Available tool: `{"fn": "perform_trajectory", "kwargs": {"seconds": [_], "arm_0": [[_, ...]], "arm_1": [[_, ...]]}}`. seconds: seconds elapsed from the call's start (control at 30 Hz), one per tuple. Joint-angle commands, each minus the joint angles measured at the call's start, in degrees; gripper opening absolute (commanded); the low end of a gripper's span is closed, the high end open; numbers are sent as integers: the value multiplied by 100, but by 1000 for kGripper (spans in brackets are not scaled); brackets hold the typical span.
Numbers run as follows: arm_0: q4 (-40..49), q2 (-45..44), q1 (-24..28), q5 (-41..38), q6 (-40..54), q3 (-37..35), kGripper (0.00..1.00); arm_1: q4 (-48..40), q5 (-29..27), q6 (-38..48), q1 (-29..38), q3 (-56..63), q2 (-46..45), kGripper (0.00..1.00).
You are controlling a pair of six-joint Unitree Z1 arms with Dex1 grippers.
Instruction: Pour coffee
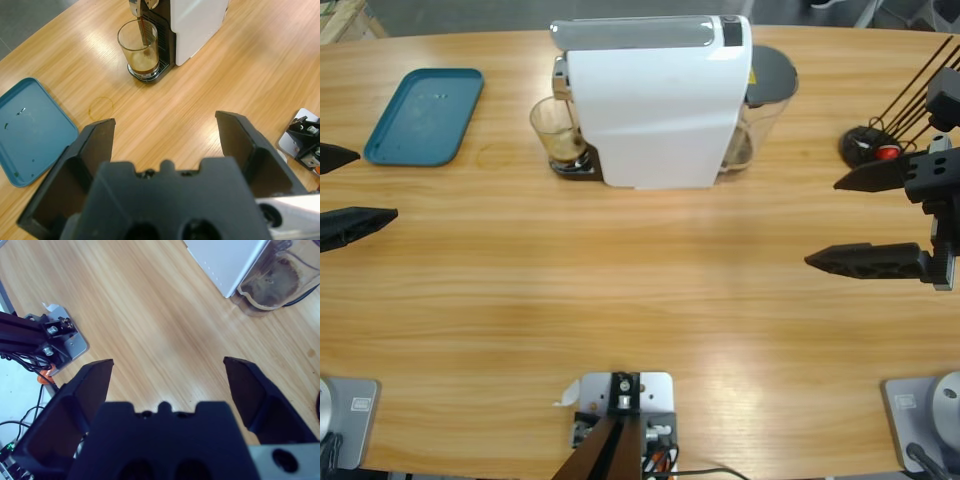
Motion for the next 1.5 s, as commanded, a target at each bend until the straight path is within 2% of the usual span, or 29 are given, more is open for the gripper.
{"fn": "perform_trajectory", "kwargs": {"seconds": [0.03,0.23,0.83,1.3,1.5], "arm_0": [[-59,134,-56,81,63,210,962],[-59,123,-58,81,63,210,996],[-59,127,-58,32,54,192,996],[-56,47,-273,-79,45,154,996],[-233,388,-273,-165,-176,106,996]], "arm_1": [[-55,-100,40,56,198,34,1000],[-53,-98,48,56,198,25,1000],[-55,-98,57,63,207,44,1000],[-81,-93,66,63,224,99,1000],[-90,-82,66,65,230,148,1000]]}}
